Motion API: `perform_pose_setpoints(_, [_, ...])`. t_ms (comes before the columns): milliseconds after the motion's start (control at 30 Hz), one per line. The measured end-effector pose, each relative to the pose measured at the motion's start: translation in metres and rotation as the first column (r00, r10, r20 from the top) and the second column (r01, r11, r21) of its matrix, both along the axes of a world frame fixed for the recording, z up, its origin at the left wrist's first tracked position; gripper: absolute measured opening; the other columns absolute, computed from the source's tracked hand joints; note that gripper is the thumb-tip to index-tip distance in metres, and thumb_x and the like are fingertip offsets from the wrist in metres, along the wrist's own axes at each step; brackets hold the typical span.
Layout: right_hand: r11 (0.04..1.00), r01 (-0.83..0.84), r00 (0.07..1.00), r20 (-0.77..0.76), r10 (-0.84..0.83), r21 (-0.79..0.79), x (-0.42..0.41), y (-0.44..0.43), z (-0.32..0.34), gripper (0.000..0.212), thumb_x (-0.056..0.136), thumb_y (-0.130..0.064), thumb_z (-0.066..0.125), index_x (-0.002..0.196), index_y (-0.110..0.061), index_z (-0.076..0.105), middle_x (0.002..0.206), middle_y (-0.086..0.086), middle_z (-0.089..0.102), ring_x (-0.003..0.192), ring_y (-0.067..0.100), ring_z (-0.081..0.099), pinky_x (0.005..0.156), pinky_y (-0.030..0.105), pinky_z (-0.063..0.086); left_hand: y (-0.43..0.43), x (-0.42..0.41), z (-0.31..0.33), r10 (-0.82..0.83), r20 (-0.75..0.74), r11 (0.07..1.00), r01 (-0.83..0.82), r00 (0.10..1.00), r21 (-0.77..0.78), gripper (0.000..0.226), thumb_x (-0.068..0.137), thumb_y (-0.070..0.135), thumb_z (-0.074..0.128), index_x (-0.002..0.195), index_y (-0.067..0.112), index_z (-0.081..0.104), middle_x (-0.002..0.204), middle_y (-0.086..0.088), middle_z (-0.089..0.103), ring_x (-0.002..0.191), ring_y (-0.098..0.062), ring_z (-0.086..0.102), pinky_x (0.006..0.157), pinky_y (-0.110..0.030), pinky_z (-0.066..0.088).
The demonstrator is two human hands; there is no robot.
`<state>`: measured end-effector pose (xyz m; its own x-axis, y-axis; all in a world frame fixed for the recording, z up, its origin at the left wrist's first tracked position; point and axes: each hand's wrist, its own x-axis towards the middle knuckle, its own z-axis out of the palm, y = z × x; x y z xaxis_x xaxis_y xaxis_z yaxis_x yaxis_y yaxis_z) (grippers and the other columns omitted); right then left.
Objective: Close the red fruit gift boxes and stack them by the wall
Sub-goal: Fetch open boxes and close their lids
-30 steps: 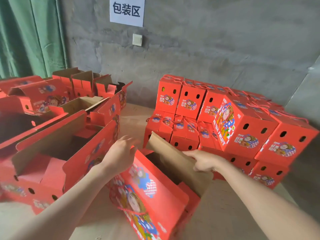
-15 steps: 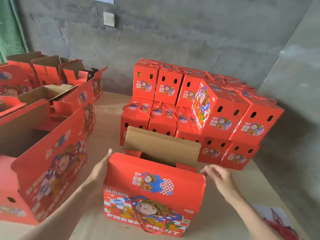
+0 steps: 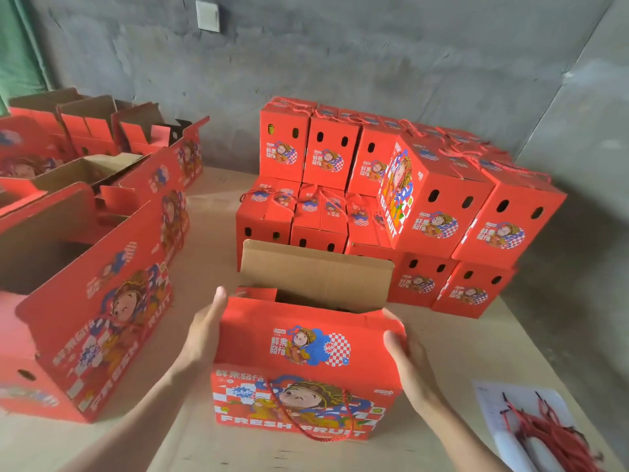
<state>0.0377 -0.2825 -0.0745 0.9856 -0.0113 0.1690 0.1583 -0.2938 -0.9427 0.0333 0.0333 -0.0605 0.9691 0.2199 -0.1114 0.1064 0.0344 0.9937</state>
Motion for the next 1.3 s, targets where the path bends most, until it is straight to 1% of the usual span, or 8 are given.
perform_pose_setpoints(33, [0.999, 0.048, 0.997, 0.064, -0.047, -0.024, -0.001, 0.004, 0.002, 0.034, 0.090, -0.044, 0.059, 0.121, -0.032, 0.054, 0.118, -0.014, 0.060, 0.107, -0.014, 0.052, 0.088, 0.005, 0.039, -0.002, -0.003, 0.001, -0.012, 0.087, 0.997, 0.005, 0.996, 0.079, 0.039, 0.078, 0.071, 0.053, 0.098, 0.044, 0.072, 0.096, 0.014, 0.072, 0.096, -0.007, 0.067, 0.083, -0.030, 0.051])
perform_pose_setpoints(100, [0.990, 0.070, 0.984, 0.171, -0.048, -0.125, -0.003, 0.007, 0.005, 0.036, 0.094, -0.020, 0.057, 0.125, -0.036, 0.047, 0.124, -0.025, 0.051, 0.110, -0.022, 0.045, 0.088, -0.001, 0.031, -0.006, -0.006, 0.006, -0.015, 0.203, 0.957, -0.045, 0.979, 0.286, 0.028, 0.087, 0.041, 0.061, 0.114, 0.047, 0.058, 0.102, 0.026, 0.065, 0.096, 0.001, 0.063, 0.082, -0.020, 0.048])
perform_pose_setpoints(200, [0.955, 0.084, 0.969, 0.247, -0.012, -0.283, -0.002, 0.005, 0.005, 0.022, 0.093, -0.009, 0.058, 0.108, -0.024, 0.064, 0.113, -0.010, 0.064, 0.108, -0.007, 0.055, 0.091, 0.005, 0.036, -0.010, -0.006, 0.001, -0.012, 0.302, 0.807, -0.169, 0.953, 0.566, 0.021, 0.091, 0.012, 0.062, 0.107, 0.022, 0.068, 0.106, 0.007, 0.067, 0.087, -0.014, 0.061, 0.072, -0.019, 0.043])
perform_pose_setpoints(300, [0.920, 0.123, 0.951, 0.308, -0.002, -0.373, -0.001, 0.005, 0.003, 0.016, 0.091, 0.001, 0.058, 0.095, -0.008, 0.070, 0.105, -0.001, 0.066, 0.102, 0.007, 0.059, 0.091, 0.008, 0.038, -0.009, -0.001, -0.006, 0.003, 0.290, 0.725, -0.202, 0.957, 0.659, 0.016, 0.091, 0.014, 0.061, 0.090, 0.003, 0.072, 0.113, 0.001, 0.057, 0.095, -0.013, 0.053, 0.073, -0.013, 0.038])
perform_pose_setpoints(600, [0.936, 0.159, 0.973, 0.209, -0.096, -0.313, 0.001, 0.009, 0.004, 0.020, 0.094, 0.003, 0.051, 0.090, 0.002, 0.070, 0.104, 0.007, 0.067, 0.097, 0.015, 0.060, 0.083, 0.006, 0.039, -0.012, 0.003, -0.002, 0.041, 0.289, 0.683, -0.238, 0.957, 0.690, 0.030, 0.095, 0.010, 0.053, 0.072, -0.005, 0.066, 0.074, 0.000, 0.049, 0.067, -0.016, 0.045, 0.058, -0.024, 0.031])
perform_pose_setpoints(800, [0.950, 0.137, 0.989, 0.089, -0.117, -0.279, 0.009, 0.007, 0.008, 0.017, 0.090, 0.003, 0.057, 0.083, 0.007, 0.071, 0.102, 0.004, 0.065, 0.092, 0.013, 0.058, 0.076, 0.007, 0.040, -0.012, 0.003, 0.001, 0.062, 0.285, 0.740, -0.235, 0.957, 0.630, 0.018, 0.095, 0.003, 0.049, 0.104, 0.003, 0.064, 0.095, 0.000, 0.058, 0.087, -0.017, 0.053, 0.069, -0.026, 0.037])
perform_pose_setpoints(1133, [0.930, 0.188, 0.977, 0.157, -0.144, -0.316, 0.007, 0.013, 0.005, 0.007, 0.085, 0.006, 0.060, 0.087, 0.001, 0.065, 0.098, 0.007, 0.063, 0.093, 0.018, 0.058, 0.078, 0.017, 0.040, -0.005, 0.008, 0.004, -0.034, 0.204, 0.684, -0.126, 0.978, 0.718, 0.036, 0.083, -0.013, 0.052, 0.111, 0.006, 0.063, 0.090, -0.002, 0.047, 0.082, -0.018, 0.047, 0.063, -0.019, 0.032])
perform_pose_setpoints(1300, [0.897, 0.168, 0.984, 0.130, -0.125, -0.408, 0.010, 0.015, 0.009, 0.014, 0.086, 0.003, 0.060, 0.096, -0.005, 0.058, 0.100, 0.005, 0.060, 0.099, 0.020, 0.055, 0.083, 0.021, 0.040, -0.012, 0.010, 0.003, -0.103, 0.209, 0.462, -0.139, 0.972, 0.876, 0.034, 0.090, -0.002, 0.049, 0.119, 0.012, 0.060, 0.113, -0.005, 0.056, 0.107, -0.026, 0.052, 0.079, -0.033, 0.045])
